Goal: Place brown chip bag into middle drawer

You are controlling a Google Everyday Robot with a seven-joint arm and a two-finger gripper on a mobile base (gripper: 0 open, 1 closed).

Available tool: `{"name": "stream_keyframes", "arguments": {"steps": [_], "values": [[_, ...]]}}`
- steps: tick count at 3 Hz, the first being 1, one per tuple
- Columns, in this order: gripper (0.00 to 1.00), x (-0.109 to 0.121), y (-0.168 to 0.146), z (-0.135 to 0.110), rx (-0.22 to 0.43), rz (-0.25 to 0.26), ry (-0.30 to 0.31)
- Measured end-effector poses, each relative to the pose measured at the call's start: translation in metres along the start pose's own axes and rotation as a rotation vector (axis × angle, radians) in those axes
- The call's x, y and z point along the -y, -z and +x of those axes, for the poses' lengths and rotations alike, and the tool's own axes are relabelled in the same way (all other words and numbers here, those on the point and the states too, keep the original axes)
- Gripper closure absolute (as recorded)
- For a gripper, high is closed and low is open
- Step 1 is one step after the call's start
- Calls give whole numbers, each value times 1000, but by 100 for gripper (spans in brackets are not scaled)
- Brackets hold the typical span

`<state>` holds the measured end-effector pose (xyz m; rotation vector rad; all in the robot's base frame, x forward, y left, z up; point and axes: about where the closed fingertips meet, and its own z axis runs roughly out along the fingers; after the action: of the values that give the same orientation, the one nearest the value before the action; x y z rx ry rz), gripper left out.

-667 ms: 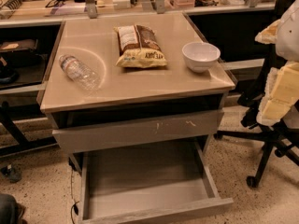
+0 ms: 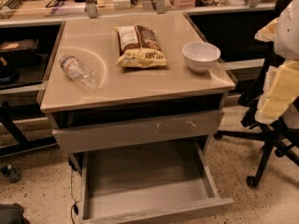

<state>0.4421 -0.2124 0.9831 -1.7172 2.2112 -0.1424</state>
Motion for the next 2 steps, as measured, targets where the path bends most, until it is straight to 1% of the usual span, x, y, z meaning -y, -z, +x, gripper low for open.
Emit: {"name": "stream_keyframes", "arguments": {"steps": [1,2], "values": [[0,30,-14,-32,11,15,55],[0,72,-32,-77,17,24,133]]}}
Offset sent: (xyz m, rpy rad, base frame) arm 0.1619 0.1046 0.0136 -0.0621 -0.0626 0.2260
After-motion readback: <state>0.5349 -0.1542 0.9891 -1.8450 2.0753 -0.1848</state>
